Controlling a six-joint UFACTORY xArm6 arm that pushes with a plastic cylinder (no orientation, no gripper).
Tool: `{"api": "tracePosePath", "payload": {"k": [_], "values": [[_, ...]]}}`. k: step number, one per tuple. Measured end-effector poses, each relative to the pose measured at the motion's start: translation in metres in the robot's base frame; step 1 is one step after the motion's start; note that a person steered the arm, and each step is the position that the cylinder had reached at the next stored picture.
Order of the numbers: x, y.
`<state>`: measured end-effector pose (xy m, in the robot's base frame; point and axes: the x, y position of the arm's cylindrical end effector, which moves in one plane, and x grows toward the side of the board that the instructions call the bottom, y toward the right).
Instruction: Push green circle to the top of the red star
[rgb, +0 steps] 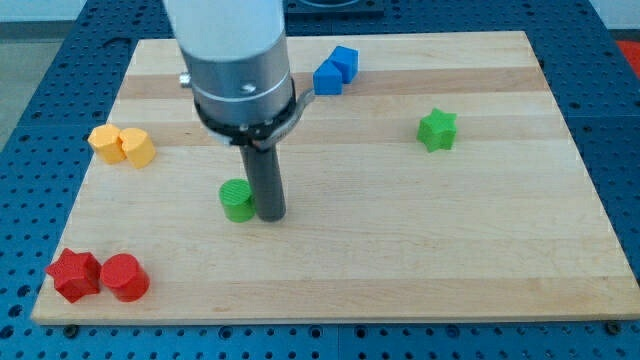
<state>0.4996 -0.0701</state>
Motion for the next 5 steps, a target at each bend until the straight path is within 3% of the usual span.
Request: {"api": "tracePosePath", "payload": {"k": [1,3,5], "values": [[-0.019,-0.014],[-0.001,-0.108],[0.009,-0.067]]}}
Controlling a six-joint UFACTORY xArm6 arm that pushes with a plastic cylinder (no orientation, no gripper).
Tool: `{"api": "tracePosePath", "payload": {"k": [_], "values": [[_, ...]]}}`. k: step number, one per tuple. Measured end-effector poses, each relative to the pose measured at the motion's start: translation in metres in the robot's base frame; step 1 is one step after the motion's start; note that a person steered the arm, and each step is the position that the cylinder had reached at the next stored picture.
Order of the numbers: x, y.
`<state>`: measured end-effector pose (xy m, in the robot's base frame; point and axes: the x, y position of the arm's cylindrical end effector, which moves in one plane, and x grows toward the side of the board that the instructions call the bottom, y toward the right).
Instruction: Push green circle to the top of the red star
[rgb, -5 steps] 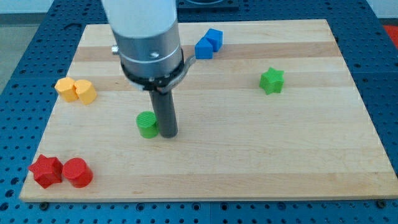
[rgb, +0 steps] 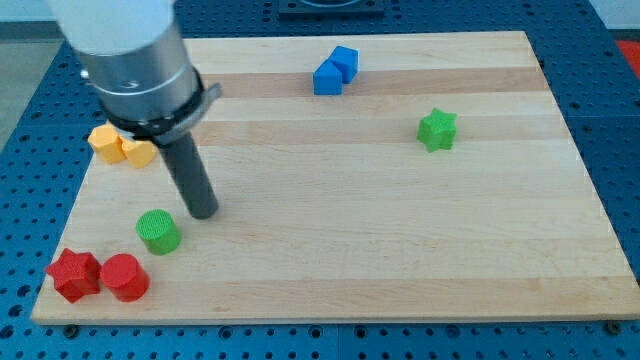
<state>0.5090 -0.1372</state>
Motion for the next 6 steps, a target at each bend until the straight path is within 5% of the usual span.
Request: {"api": "tracePosePath", "payload": {"k": [4,5,6], "values": [[0.032,-0.090],[0.032,-0.066],[0.024,0.039]]}}
